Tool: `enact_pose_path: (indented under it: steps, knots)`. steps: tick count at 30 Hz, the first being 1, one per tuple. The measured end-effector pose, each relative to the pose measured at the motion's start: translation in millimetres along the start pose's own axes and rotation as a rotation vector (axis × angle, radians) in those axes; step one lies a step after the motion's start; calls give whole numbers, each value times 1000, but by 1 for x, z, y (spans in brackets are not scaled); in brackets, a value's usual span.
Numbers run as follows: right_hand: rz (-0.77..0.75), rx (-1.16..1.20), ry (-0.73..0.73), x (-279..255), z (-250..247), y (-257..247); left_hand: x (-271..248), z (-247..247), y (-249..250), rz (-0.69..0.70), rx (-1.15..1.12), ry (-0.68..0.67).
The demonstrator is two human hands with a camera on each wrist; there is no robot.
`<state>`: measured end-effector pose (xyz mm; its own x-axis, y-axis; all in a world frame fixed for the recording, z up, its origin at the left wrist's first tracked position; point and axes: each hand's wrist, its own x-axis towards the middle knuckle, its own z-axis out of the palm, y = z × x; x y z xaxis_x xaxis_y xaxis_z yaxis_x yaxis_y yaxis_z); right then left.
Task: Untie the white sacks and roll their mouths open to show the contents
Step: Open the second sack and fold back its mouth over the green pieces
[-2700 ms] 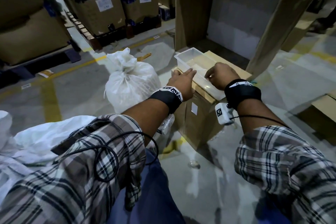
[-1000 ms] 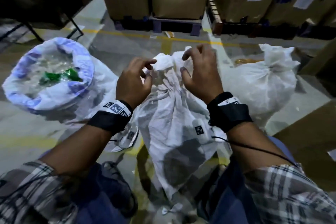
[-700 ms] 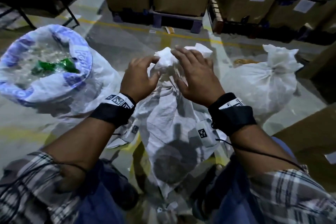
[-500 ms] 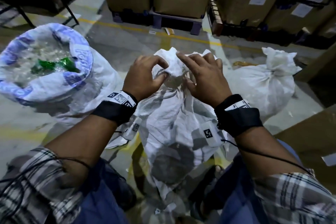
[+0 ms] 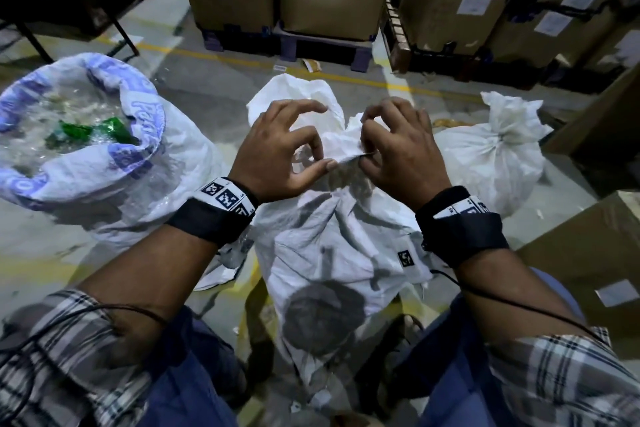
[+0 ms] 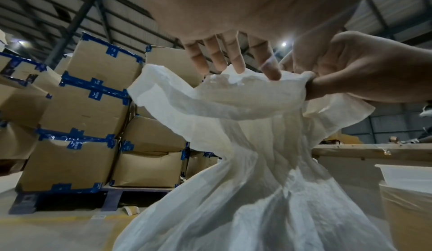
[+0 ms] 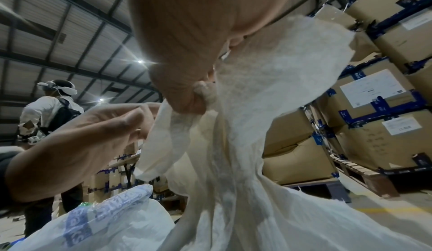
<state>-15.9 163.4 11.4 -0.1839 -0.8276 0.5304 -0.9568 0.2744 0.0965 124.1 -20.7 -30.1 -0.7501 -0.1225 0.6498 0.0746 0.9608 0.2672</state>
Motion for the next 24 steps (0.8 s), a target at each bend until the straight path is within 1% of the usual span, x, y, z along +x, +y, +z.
enact_pose_path:
  steps: [4,7,9,11,14,16,19,21,22,24]
  knots:
    - [-72,87,58,-2,-4,0,6,0,3,16,-60,6]
    - [-74,50,119,-3,-7,-2,8,-3,7,-42,-78,4]
    - [-89,17,126,-2,-8,-3,9,-5,10,-65,-53,10]
    - [-101,10,96,-1,-12,-6,10,-8,11,-29,31,18]
    - [-96,78,-54,-2,-18,-9,9,-11,14,8,187,52]
    - [-48,204,-120,-5,-22,-10,6,-12,14,19,228,98]
    - [126,464,-88,-6,-26,-12,5,-14,13,83,228,194]
    - [238,523,-91,-6,-28,-10,5,-14,13,132,243,235]
    - [272,528,-116,-8,-28,-8,6,-12,13,143,250,234]
    - [287,480,-201,-11,-27,-3,6,-10,14,142,248,212]
